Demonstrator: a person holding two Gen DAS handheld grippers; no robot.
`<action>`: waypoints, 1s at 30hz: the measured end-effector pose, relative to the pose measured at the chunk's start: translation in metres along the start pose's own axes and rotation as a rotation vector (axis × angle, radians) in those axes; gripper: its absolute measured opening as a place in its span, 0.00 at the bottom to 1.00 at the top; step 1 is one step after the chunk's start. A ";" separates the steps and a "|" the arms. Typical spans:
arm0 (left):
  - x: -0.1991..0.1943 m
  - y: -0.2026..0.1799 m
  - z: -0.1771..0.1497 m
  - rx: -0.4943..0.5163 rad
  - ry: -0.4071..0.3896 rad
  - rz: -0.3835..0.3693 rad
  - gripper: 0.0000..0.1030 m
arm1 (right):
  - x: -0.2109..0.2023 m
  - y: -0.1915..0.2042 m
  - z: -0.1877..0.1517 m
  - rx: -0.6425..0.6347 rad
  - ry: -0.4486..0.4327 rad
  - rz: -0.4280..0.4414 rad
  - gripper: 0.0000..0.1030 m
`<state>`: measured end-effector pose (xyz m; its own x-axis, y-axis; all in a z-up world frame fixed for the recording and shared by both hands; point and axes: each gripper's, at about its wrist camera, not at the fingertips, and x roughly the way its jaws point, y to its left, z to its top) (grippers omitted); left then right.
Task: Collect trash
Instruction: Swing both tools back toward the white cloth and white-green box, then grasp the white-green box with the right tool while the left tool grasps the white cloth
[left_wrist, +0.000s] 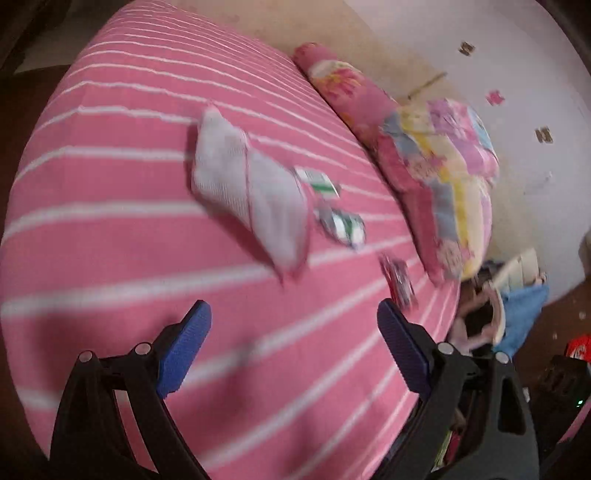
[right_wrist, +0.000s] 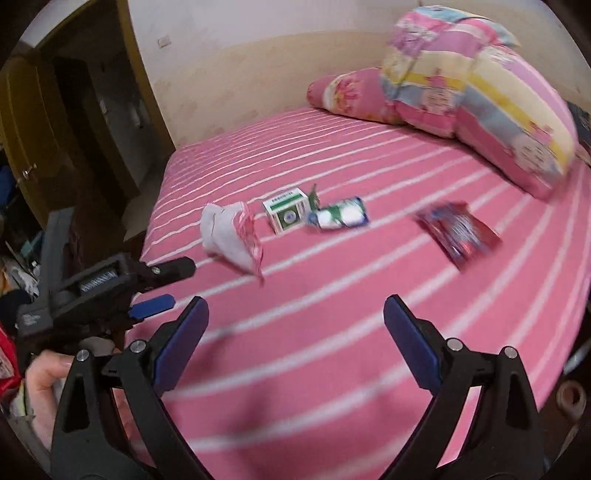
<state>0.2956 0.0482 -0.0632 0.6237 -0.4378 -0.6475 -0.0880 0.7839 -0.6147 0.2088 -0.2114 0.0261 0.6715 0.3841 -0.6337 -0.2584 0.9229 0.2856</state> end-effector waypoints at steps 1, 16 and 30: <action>0.005 0.000 0.011 0.010 -0.009 0.023 0.86 | 0.010 0.002 0.007 -0.007 0.002 0.001 0.92; 0.088 0.038 0.097 -0.035 0.086 0.258 0.83 | 0.183 0.017 0.099 -0.125 0.163 -0.003 0.92; 0.106 0.043 0.104 0.036 0.119 0.239 0.19 | 0.264 0.025 0.102 -0.259 0.351 -0.012 0.68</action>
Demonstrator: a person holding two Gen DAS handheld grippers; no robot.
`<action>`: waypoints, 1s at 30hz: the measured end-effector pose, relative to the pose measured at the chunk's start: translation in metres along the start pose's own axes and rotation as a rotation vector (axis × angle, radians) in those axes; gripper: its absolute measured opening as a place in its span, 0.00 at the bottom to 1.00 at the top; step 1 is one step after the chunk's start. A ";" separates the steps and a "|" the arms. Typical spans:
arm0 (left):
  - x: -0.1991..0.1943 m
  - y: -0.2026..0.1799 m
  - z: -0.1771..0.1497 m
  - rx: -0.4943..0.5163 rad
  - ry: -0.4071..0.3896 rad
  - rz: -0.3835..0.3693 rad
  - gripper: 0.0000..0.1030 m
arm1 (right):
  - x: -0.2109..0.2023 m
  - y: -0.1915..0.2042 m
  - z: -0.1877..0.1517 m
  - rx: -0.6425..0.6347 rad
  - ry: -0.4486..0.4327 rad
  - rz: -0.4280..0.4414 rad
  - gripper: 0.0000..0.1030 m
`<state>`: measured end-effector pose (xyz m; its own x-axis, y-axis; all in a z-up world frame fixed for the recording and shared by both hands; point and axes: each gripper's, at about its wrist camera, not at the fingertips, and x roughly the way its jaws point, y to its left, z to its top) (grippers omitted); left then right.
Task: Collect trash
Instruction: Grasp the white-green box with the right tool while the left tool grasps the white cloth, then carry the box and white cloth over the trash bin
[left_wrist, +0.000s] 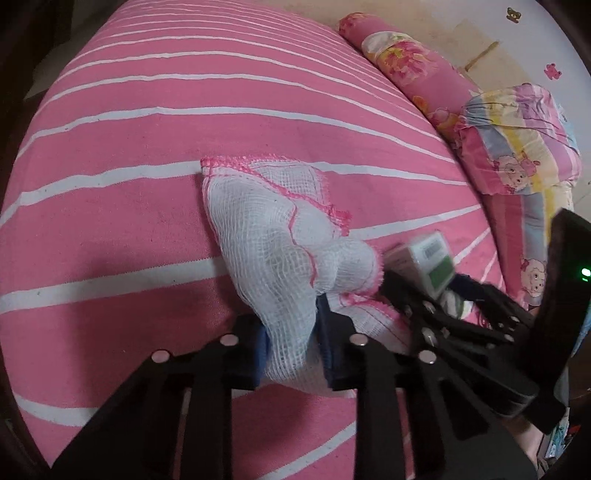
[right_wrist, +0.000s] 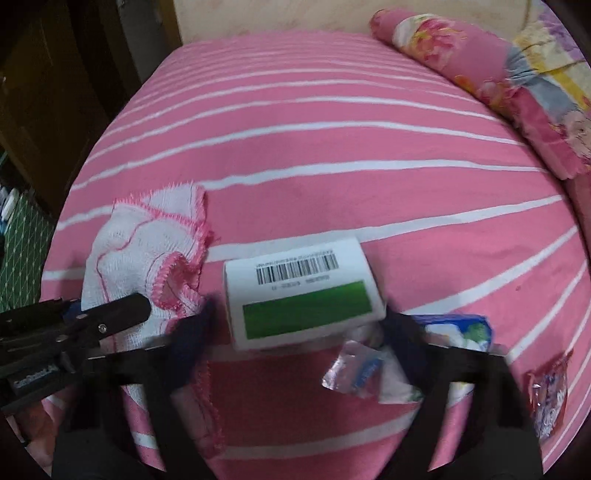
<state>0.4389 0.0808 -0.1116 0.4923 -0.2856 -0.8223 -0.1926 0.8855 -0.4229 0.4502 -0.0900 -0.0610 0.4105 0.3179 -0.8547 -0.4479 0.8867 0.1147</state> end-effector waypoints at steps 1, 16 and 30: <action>-0.001 -0.001 0.000 0.000 -0.002 -0.008 0.17 | 0.000 -0.001 0.000 0.012 -0.003 0.011 0.67; -0.070 -0.016 -0.039 0.043 -0.130 -0.127 0.16 | -0.117 0.015 -0.053 0.057 -0.192 0.028 0.67; -0.177 -0.057 -0.157 0.094 -0.199 -0.265 0.16 | -0.267 0.042 -0.191 0.114 -0.222 -0.005 0.67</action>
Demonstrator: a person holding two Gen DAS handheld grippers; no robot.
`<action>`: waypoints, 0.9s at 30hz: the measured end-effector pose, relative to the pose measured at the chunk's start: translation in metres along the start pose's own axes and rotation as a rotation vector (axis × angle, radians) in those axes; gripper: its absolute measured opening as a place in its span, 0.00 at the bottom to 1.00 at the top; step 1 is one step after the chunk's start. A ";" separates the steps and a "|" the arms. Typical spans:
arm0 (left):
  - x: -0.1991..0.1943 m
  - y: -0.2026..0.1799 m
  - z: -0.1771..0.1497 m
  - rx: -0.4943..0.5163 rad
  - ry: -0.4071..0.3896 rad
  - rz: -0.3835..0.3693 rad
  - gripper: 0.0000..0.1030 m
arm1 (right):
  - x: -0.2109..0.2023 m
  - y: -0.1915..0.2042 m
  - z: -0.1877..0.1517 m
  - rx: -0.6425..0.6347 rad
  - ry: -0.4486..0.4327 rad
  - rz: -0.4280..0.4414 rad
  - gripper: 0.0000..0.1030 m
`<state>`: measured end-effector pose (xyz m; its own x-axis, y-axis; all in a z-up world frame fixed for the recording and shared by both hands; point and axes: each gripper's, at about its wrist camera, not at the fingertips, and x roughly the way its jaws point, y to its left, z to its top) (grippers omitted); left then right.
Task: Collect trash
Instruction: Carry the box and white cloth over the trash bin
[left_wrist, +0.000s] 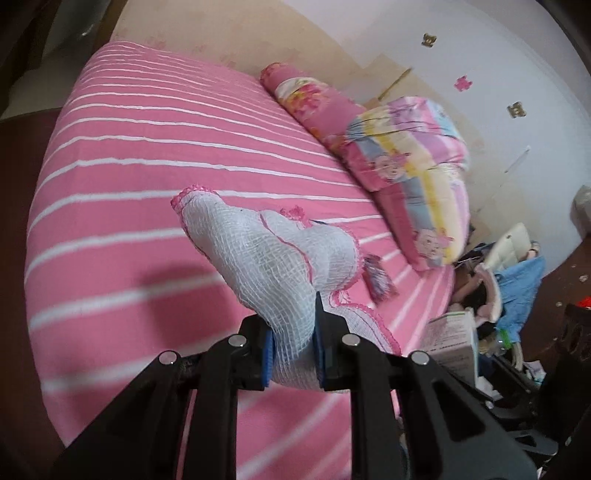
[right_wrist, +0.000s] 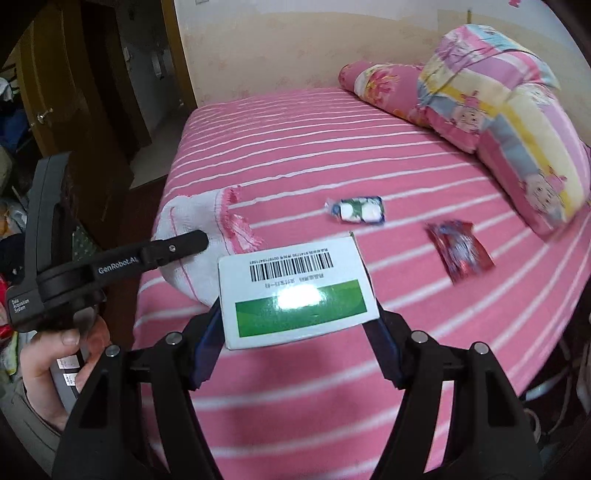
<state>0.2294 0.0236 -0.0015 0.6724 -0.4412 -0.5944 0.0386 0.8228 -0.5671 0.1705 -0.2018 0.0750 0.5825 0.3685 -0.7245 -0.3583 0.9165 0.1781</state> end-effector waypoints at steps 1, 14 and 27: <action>-0.007 -0.006 -0.006 0.004 -0.004 -0.009 0.16 | -0.014 0.000 -0.008 0.003 -0.009 -0.004 0.67; -0.082 -0.139 -0.102 0.121 0.047 -0.175 0.16 | -0.168 -0.050 -0.113 0.147 -0.119 -0.083 0.67; -0.021 -0.251 -0.231 0.305 0.327 -0.263 0.16 | -0.249 -0.154 -0.251 0.399 -0.103 -0.213 0.67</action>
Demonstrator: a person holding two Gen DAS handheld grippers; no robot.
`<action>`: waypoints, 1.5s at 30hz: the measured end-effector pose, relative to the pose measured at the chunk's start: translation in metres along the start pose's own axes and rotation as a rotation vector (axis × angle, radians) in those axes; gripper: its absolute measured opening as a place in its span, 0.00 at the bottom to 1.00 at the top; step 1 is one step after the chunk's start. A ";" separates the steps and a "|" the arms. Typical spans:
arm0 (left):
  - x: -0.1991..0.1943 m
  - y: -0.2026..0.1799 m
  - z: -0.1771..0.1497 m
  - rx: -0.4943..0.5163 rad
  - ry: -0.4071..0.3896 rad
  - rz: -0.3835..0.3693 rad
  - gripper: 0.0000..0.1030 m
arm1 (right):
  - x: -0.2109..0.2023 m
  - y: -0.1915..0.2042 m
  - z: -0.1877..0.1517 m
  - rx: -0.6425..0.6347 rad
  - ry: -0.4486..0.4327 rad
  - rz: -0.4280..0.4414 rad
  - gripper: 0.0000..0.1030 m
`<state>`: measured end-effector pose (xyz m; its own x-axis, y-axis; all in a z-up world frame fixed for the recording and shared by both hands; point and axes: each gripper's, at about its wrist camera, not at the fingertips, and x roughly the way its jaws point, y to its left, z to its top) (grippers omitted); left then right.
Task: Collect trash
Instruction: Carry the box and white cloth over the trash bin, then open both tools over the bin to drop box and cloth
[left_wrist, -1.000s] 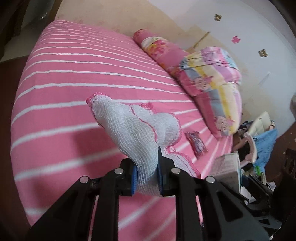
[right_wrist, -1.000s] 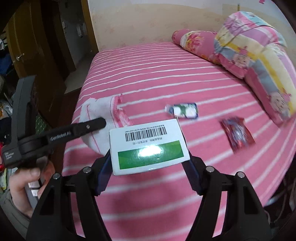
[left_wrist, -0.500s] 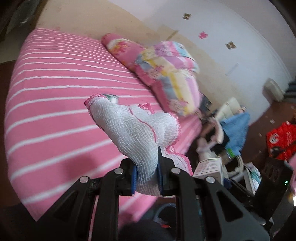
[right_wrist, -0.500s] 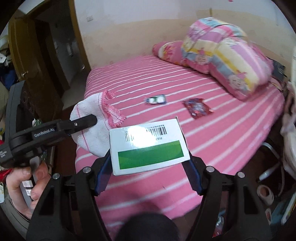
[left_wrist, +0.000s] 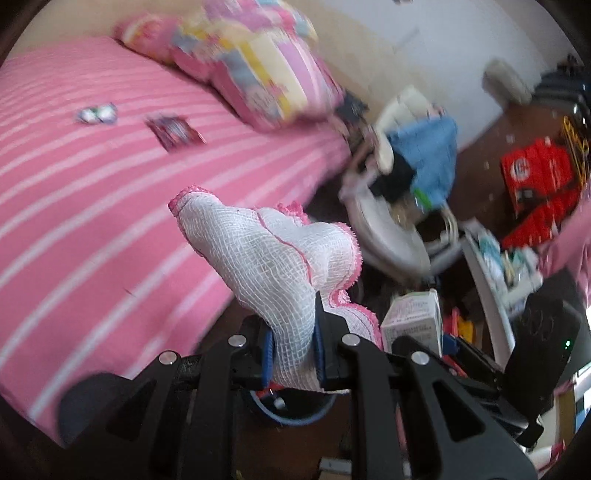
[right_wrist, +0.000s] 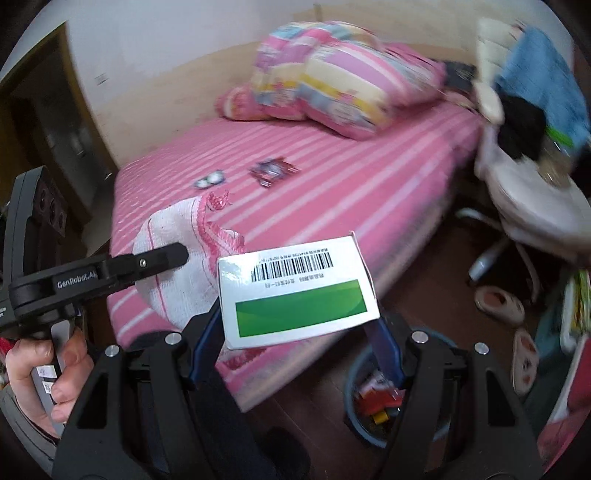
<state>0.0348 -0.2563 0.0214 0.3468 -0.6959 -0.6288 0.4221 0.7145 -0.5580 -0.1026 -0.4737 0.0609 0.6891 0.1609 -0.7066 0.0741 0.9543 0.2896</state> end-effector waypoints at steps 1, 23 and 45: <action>0.010 -0.006 -0.006 0.011 0.023 -0.004 0.16 | -0.001 -0.014 -0.008 0.026 0.007 -0.010 0.67; 0.245 -0.060 -0.105 0.212 0.540 -0.014 0.16 | 0.046 -0.178 -0.109 0.346 0.192 -0.138 0.67; 0.294 -0.035 -0.099 0.155 0.618 0.080 0.76 | 0.083 -0.195 -0.119 0.401 0.265 -0.238 0.89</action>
<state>0.0385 -0.4789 -0.1973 -0.1453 -0.4382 -0.8871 0.5476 0.7111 -0.4410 -0.1456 -0.6158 -0.1315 0.4177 0.0592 -0.9067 0.5116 0.8093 0.2886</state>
